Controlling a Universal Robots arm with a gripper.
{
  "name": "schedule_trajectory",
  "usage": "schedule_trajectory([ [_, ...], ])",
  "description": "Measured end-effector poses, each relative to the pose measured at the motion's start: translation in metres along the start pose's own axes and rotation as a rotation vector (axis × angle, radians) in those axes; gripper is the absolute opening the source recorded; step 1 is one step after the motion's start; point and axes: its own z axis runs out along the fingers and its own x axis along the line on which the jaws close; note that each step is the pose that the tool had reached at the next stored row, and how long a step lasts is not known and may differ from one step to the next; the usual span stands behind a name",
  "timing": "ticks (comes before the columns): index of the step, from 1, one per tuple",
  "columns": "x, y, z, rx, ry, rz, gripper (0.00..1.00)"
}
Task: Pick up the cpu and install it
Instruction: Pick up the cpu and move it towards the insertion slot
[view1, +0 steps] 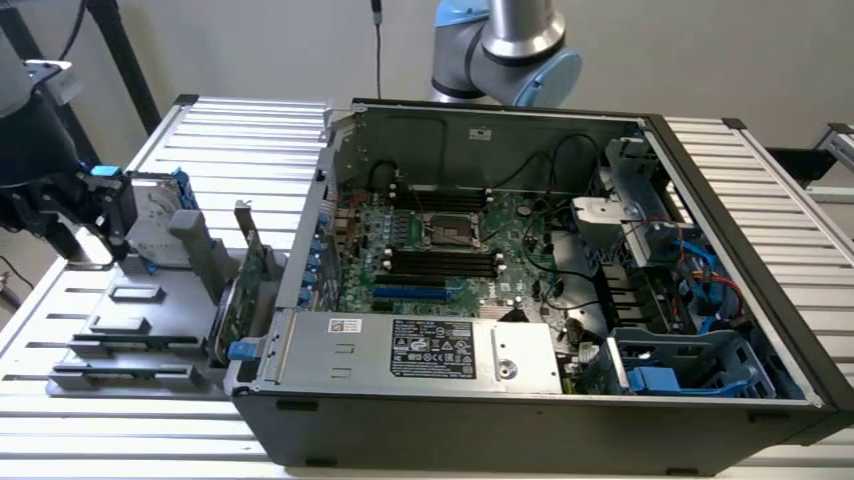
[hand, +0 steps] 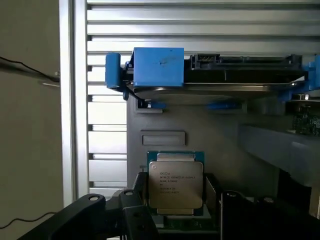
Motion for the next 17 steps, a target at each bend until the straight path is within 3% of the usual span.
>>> schedule_trajectory([
  [11, -0.025, 0.0012, -0.0504, -0.0012, 0.0003, -0.017, 0.55],
  [17, -0.049, 0.0028, -0.0728, -0.0017, 0.0004, -0.017, 0.55],
])
